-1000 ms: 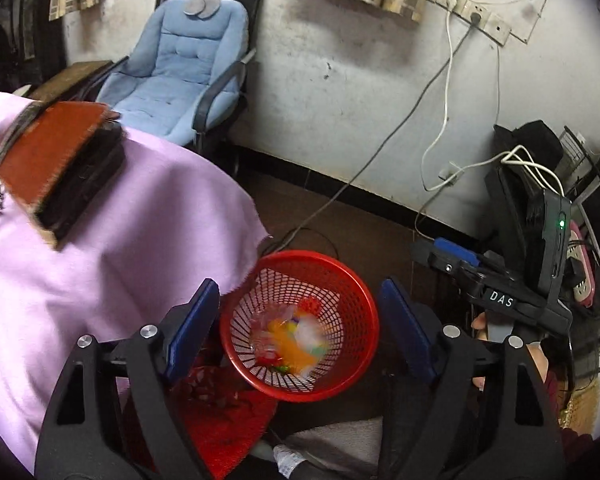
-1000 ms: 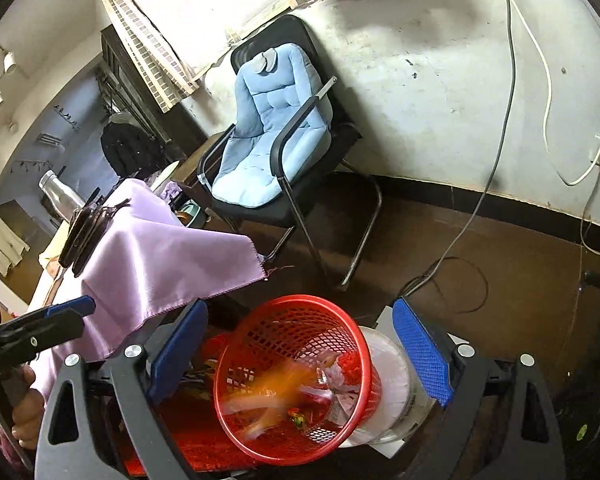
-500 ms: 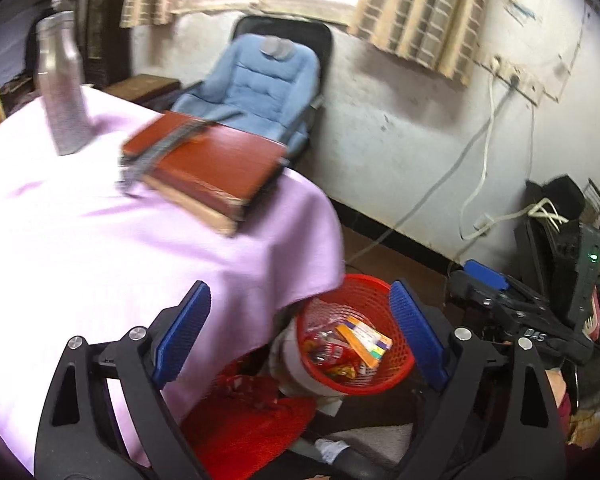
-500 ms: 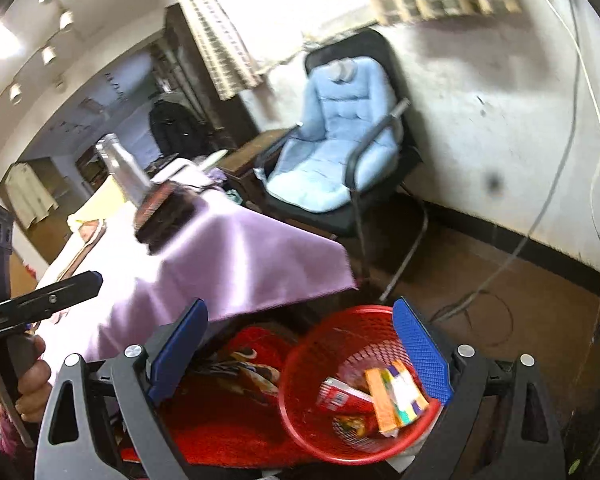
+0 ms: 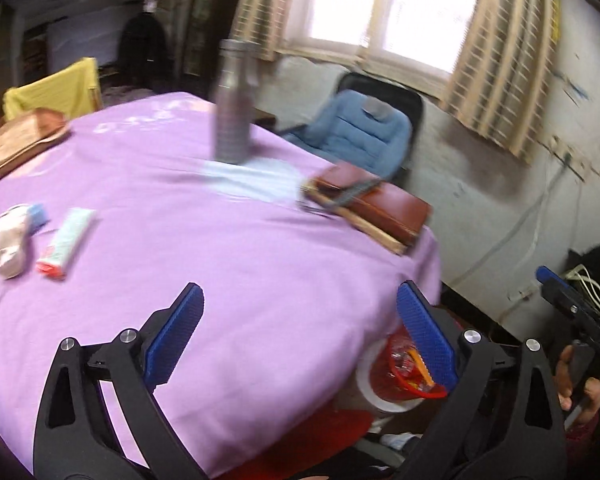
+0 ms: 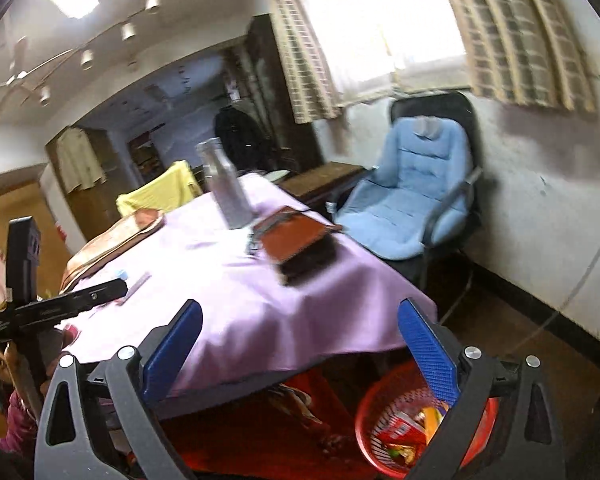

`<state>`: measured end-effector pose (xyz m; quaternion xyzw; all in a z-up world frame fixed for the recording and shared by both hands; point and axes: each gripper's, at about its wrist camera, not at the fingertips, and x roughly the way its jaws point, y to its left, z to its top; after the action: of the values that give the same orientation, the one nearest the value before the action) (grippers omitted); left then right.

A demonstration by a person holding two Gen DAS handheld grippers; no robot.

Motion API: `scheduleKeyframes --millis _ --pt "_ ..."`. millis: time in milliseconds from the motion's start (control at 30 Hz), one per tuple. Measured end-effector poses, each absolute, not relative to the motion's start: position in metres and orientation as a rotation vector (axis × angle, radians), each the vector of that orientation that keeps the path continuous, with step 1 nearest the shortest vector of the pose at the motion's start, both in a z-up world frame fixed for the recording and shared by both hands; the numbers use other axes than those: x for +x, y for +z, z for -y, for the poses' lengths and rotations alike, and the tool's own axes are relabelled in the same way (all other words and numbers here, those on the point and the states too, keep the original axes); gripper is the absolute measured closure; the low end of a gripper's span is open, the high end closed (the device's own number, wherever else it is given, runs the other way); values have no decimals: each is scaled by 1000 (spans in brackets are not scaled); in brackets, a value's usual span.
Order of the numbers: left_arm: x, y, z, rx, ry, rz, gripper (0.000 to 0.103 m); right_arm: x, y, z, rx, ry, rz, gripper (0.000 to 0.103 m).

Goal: Collect trash
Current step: 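Move both open grippers back over the table toward the remaining trash, then grasp the clear dome container with the left gripper while the right grasps the medicine box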

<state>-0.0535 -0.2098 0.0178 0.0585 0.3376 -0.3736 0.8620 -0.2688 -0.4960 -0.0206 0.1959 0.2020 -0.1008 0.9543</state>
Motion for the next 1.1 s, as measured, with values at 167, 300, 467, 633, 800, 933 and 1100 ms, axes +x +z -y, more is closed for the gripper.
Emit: scheduleKeyframes --millis 167,300,467,633,800,933,1100 --pt "-40 26 151 71 -664 -662 9 -247 -3 458 323 -124 -419 6" --pt "-29 29 102 15 -576 -645 7 -226 3 434 292 -72 -441 6" --pt "-9 24 41 -43 -452 -648 7 -184 2 406 285 13 -500 6" --pt "15 13 -16 -93 -322 -679 7 -136 -5 370 253 98 -562 6" --pt "41 -1 -61 -128 -218 -733 7 -92 -12 342 226 173 -613 6" --pt "55 -14 -78 -143 -170 -776 7 -63 -18 324 214 217 -644 6" --pt "77 -39 -81 -123 -132 -883 7 -39 -25 308 203 250 -683 6"
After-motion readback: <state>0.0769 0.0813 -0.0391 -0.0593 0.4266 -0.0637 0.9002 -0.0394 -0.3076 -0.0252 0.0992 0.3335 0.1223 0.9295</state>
